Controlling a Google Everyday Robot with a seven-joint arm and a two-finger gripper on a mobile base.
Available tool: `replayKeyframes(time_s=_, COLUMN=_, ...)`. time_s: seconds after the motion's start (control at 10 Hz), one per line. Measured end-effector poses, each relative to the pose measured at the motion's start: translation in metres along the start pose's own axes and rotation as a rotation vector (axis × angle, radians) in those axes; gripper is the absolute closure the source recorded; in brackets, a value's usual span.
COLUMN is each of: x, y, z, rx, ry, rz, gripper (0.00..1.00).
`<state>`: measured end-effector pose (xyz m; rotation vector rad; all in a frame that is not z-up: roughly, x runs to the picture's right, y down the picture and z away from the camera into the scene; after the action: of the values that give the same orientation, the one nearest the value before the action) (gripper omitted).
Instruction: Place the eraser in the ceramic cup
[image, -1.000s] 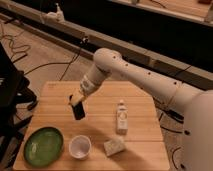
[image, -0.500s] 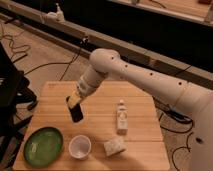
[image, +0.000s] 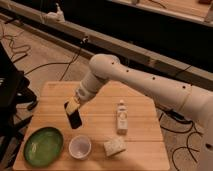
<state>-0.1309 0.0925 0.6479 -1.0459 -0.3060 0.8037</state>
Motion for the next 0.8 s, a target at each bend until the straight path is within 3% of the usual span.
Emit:
replayKeyframes(time_s=0.3, x=0.019, y=0.011, z=0.01, rx=-0.045, ry=0.02, rz=-0.035, gripper=1.0)
replayKeyframes(time_s=0.8, x=0.046, y=0.017, z=0.032, rx=-0.078, ry=-0.001, rz=-0.039, gripper=1.0)
